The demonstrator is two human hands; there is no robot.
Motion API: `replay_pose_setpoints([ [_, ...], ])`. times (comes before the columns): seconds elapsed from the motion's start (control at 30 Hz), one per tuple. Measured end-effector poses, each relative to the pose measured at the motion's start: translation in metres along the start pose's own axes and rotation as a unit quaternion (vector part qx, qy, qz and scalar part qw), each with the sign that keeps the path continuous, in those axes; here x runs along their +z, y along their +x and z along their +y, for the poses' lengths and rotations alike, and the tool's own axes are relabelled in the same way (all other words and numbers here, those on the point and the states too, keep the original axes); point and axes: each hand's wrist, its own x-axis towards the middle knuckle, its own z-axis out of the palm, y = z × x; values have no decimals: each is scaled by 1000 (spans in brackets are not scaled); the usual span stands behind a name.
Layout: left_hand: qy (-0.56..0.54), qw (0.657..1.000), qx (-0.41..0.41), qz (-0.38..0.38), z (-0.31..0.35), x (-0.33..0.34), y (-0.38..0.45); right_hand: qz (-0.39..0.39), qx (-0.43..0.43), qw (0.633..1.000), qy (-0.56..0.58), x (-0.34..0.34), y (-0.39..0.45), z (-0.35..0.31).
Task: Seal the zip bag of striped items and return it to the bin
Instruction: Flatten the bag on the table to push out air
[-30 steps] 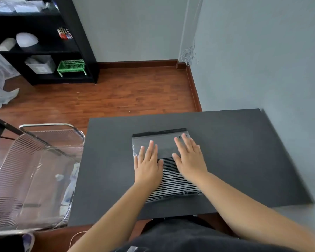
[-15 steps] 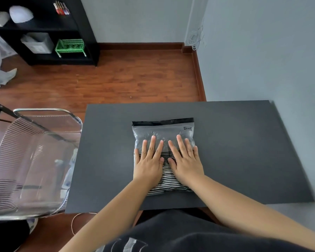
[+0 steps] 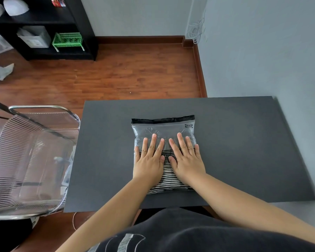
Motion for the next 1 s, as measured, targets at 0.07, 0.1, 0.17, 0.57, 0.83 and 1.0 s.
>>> replay_pose_setpoints([
  [0.07, 0, 1000, 1, 1, 0, 0, 1, -1, 1, 1000, 1, 0, 0, 1],
  [0.1, 0, 1000, 1, 2, 1, 0, 1, -1, 1, 1000, 0, 0, 1, 2],
  [0.17, -1, 1000, 3, 4, 2, 0, 2, -1, 1, 1000, 0, 0, 1, 2],
  [0.57, -1, 1000, 0, 9, 2, 0, 3, -6, 0, 1000, 10, -1, 1, 3],
  [0.83, 1, 1000, 1, 13, 2, 0, 3, -10, -2, 1000, 9, -3, 2, 2],
  [1.0, -1, 1000, 2, 14, 3, -1, 4, -8, 0, 1000, 11, -3, 3, 3],
])
